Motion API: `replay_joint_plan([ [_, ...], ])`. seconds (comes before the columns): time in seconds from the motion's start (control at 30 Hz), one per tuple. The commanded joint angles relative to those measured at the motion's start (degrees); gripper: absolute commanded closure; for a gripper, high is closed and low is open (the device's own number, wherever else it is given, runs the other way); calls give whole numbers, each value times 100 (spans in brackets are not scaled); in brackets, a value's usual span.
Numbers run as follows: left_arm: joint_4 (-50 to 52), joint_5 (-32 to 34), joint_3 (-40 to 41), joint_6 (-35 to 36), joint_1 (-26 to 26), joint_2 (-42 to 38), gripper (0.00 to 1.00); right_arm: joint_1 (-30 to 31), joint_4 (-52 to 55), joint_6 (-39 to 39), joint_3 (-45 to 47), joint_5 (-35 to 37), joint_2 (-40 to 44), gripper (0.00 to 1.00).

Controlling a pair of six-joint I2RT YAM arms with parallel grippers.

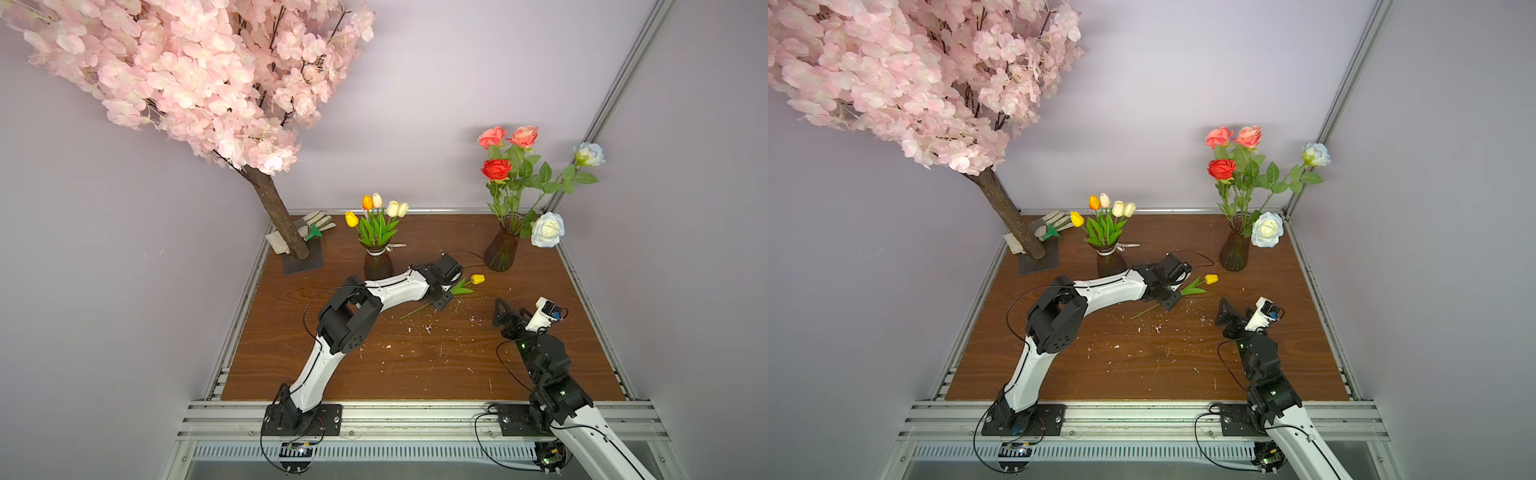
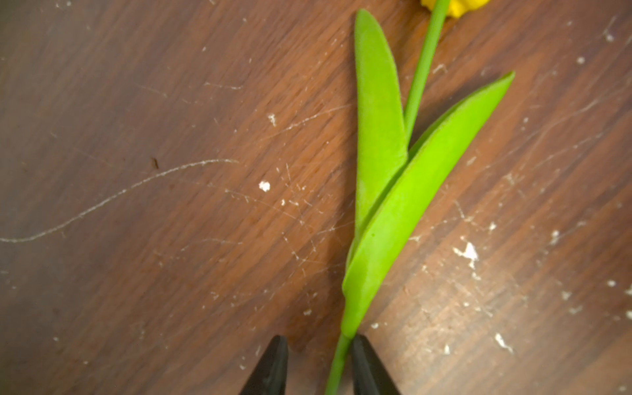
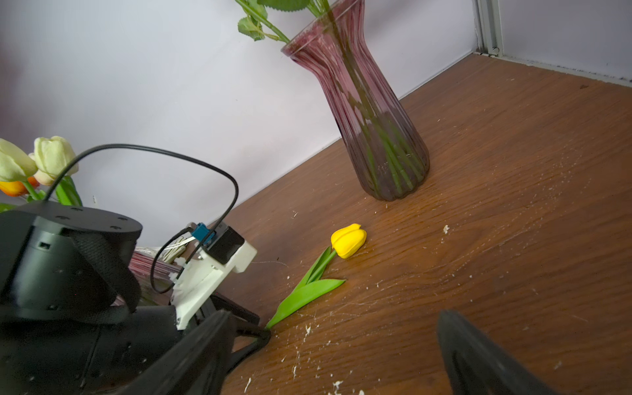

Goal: Arrange the flowers in different vases according to their variety
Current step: Pick up the flower at the center of the board.

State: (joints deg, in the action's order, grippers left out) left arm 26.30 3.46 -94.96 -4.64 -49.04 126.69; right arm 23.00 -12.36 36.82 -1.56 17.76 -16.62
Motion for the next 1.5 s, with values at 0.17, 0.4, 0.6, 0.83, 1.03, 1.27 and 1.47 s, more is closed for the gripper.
replay_joint_plan([
  [0.17, 279, -82, 292, -126, -31, -224, 82, -24, -223, -74, -37, -26, -24, 0],
  [0.4, 432, -23, 476, -266, -31, -475, 87, -24, -188, -69, -46, -49, 11, 0],
  [0.6, 789, 62, 345, -315, -27, -461, 85, -15, -179, -69, -46, -59, 19, 0],
  [0.83, 1060, 36, 80, -300, -27, -279, 77, -24, -162, -70, -46, -61, 27, 0],
  [1.03, 1136, 31, -109, -209, -28, -98, 78, -24, -153, -71, -46, -61, 44, 1],
  [1.27, 1175, -122, -326, -98, -30, 186, 82, -24, -139, -78, -46, -52, 51, 1],
  [1.47, 1175, -84, -340, -113, -28, 262, 88, -24, -140, -78, -46, -61, 41, 0],
])
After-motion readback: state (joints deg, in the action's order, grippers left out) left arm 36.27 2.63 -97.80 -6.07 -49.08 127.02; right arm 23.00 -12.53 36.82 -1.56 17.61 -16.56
